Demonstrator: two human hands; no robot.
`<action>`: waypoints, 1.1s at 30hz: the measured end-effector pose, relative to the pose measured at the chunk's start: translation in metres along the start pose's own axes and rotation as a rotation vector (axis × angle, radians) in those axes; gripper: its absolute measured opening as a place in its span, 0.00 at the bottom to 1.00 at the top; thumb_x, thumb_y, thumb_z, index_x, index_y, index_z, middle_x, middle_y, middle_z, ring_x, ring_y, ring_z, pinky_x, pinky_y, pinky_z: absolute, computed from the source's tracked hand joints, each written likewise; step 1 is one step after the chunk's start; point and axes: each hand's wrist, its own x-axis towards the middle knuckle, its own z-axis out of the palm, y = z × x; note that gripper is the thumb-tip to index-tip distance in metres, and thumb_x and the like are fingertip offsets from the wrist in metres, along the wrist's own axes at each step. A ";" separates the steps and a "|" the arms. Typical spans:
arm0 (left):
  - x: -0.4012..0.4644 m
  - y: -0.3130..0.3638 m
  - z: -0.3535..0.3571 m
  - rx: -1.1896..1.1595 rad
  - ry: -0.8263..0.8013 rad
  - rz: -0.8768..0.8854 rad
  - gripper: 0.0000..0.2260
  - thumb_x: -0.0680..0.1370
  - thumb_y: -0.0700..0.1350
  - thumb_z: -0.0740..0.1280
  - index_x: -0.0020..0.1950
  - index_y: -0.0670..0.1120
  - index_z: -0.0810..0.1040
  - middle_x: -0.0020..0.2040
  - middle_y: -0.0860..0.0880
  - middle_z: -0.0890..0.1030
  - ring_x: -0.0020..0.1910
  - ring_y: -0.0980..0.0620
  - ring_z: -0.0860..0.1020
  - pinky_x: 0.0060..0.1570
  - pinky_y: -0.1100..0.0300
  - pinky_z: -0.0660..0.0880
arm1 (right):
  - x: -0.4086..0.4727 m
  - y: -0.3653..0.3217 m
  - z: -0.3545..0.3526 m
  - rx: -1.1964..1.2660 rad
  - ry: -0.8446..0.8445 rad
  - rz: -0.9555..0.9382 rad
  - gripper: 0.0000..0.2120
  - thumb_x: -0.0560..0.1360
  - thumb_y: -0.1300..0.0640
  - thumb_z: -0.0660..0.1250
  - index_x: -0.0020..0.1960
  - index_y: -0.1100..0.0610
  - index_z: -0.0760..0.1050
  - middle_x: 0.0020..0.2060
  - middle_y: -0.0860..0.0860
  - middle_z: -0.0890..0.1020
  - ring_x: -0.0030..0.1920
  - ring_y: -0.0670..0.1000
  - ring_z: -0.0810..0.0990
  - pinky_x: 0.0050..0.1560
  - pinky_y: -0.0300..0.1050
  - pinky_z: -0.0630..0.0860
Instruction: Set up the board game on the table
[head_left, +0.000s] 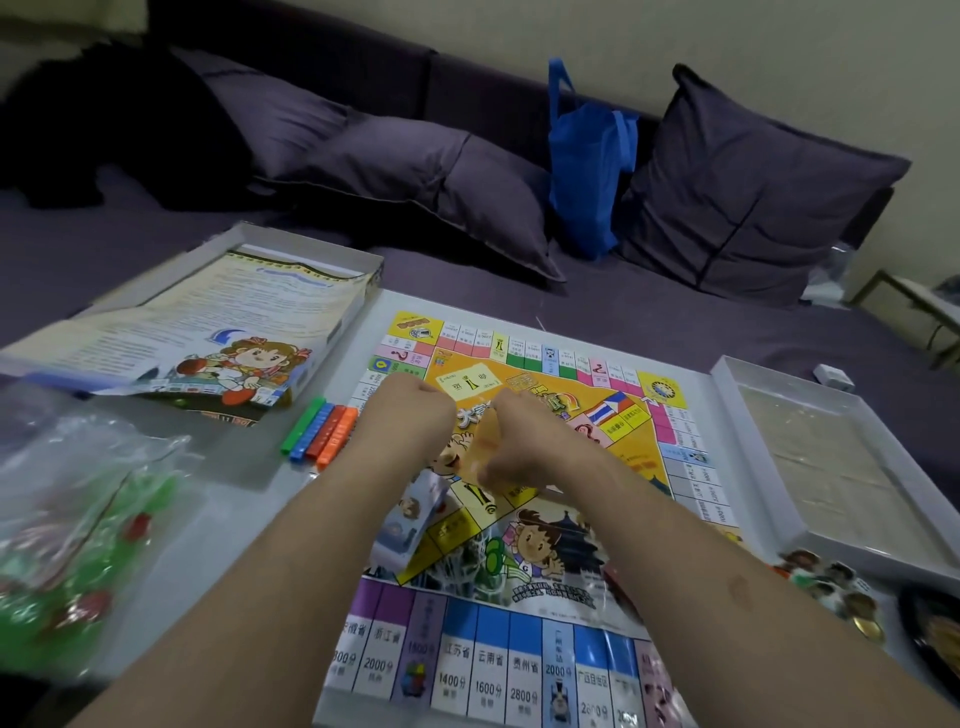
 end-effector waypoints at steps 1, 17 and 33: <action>0.001 -0.002 0.000 -0.007 -0.002 0.003 0.10 0.76 0.35 0.63 0.44 0.50 0.75 0.44 0.45 0.74 0.40 0.48 0.69 0.40 0.56 0.69 | -0.003 0.000 -0.002 0.062 0.016 -0.009 0.24 0.75 0.61 0.74 0.68 0.59 0.71 0.59 0.58 0.78 0.53 0.53 0.77 0.52 0.54 0.81; -0.042 0.019 0.006 -0.169 -0.449 -0.111 0.07 0.82 0.36 0.65 0.58 0.36 0.79 0.44 0.37 0.87 0.39 0.38 0.87 0.46 0.40 0.85 | -0.081 0.020 -0.010 0.467 0.142 -0.286 0.38 0.74 0.55 0.76 0.78 0.48 0.60 0.68 0.46 0.70 0.67 0.50 0.72 0.62 0.44 0.75; -0.025 0.018 -0.001 -0.211 -0.344 -0.224 0.07 0.80 0.41 0.65 0.56 0.40 0.79 0.47 0.39 0.86 0.45 0.42 0.86 0.50 0.44 0.85 | -0.060 -0.001 0.011 0.467 0.286 -0.288 0.21 0.70 0.56 0.78 0.54 0.45 0.69 0.55 0.43 0.71 0.54 0.44 0.74 0.50 0.45 0.81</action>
